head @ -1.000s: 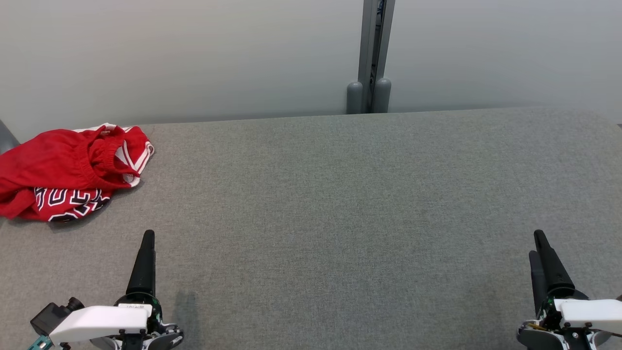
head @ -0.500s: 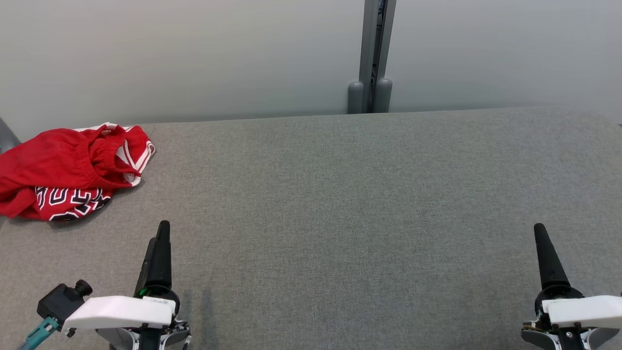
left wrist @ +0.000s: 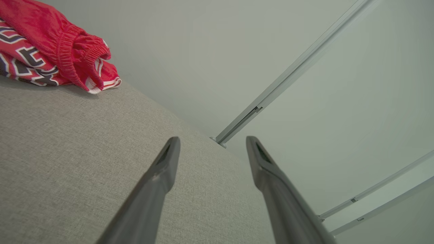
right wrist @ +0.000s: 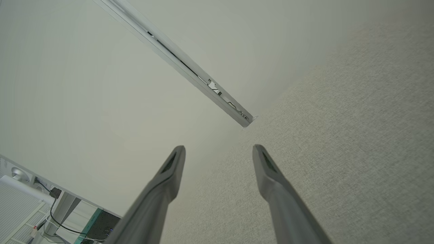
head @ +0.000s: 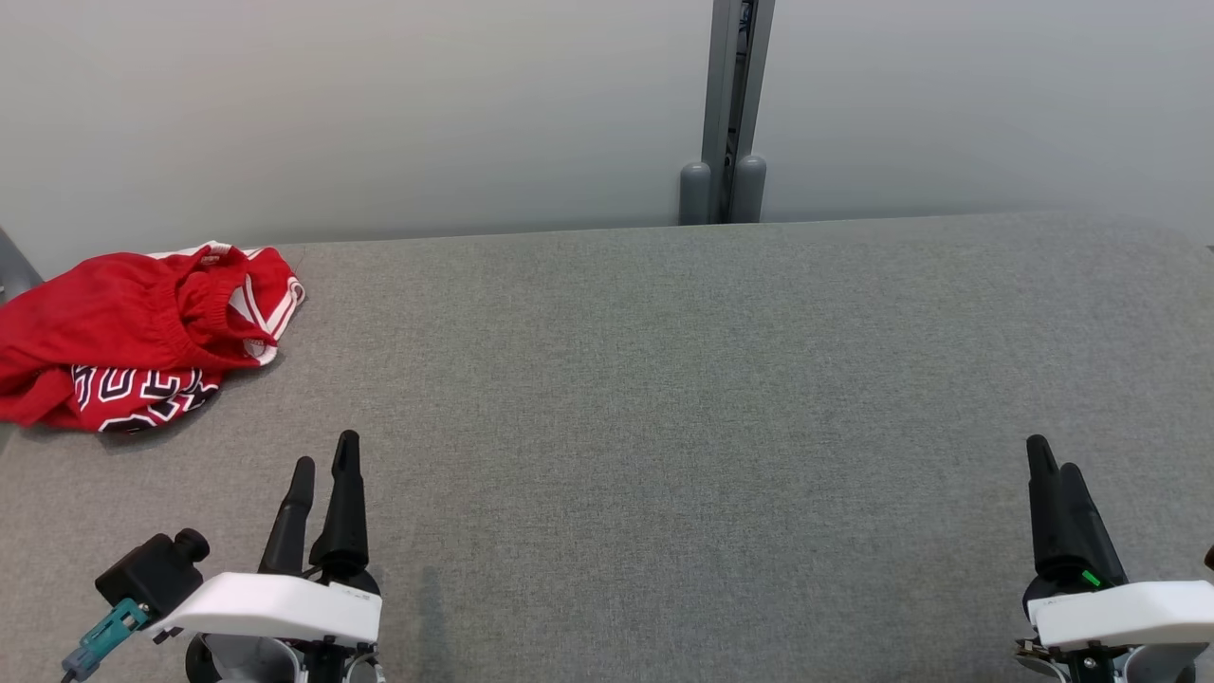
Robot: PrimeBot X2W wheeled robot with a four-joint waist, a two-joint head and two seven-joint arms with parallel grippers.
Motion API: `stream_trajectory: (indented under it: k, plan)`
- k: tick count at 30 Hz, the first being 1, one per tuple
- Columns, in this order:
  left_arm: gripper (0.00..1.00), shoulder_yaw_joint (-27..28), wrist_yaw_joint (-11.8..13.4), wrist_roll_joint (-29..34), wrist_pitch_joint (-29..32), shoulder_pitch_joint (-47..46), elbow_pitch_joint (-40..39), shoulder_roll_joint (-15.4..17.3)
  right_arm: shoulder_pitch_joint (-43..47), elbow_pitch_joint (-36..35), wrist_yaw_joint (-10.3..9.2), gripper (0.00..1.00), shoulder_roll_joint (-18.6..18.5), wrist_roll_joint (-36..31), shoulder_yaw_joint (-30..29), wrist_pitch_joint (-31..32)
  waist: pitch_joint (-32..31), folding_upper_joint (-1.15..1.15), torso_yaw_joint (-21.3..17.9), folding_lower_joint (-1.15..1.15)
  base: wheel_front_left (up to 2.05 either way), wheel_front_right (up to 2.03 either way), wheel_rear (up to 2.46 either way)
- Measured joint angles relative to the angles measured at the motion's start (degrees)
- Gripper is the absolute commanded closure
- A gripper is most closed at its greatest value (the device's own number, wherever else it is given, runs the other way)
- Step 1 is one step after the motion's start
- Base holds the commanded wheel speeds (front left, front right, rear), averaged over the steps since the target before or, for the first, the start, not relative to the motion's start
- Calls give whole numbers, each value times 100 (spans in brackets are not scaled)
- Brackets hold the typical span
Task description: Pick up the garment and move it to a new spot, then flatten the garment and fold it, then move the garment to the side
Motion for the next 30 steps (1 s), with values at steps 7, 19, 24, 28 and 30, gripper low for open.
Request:
stream_trajectory:
  k: [7,19,24,28,30]
  plan:
    - [0,-80,54,693,-124,61,11,7,25,-51,1,0,-8,-683,34,-122,-17,0,1,0,0,0,0]
    - [0,-172,162,1603,-305,92,45,15,88,-132,1,0,-18,-1672,190,-302,-33,0,10,0,0,0,0]
    - [0,-198,194,1911,-379,93,67,19,116,-137,1,0,-22,-2027,223,-379,-34,0,17,0,0,0,0]
    - [0,-232,213,2107,-432,101,108,22,116,-144,1,0,-24,-2276,252,-430,-35,0,23,0,0,0,0]
    - [0,-244,233,2208,-471,105,133,23,125,-144,1,0,-26,-2396,271,-460,-36,0,26,0,0,0,0]
